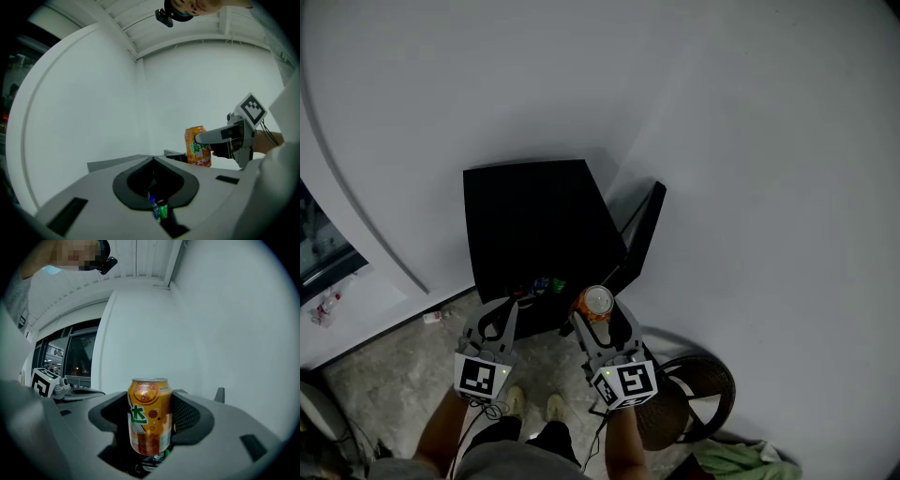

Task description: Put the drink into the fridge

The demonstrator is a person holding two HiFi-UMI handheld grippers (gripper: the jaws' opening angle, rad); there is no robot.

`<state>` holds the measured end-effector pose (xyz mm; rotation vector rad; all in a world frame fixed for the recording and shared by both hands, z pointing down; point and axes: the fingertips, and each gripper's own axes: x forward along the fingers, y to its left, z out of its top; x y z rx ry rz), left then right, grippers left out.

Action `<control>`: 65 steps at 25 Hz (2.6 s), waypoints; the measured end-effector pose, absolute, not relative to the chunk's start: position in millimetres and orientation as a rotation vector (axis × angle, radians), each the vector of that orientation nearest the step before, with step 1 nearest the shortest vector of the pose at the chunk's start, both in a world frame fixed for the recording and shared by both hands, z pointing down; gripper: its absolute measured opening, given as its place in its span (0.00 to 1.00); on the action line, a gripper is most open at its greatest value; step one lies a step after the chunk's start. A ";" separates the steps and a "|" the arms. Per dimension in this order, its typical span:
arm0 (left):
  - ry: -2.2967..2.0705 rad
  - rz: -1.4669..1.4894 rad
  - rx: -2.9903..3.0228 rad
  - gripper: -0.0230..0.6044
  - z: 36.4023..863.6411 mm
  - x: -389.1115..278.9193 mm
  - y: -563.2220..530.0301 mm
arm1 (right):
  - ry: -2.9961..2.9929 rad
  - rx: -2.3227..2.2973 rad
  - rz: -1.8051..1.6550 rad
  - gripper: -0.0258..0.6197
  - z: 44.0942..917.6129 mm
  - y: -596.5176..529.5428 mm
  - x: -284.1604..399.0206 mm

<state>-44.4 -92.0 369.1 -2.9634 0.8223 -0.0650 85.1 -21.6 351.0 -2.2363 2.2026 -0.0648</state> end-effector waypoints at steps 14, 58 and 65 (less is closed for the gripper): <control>1.018 -0.154 -2.933 0.04 440.3 -38.6 -77.4 | 2.469 -1.980 -0.023 0.51 427.3 -32.6 80.7; 1.511 -0.202 -2.754 0.04 672.5 -113.8 -141.9 | 2.708 -1.634 -0.054 0.51 703.3 -162.9 12.5; 1.535 -0.195 -2.740 0.04 681.9 -121.3 -146.8 | 2.699 -1.627 -0.041 0.51 714.7 -172.8 7.3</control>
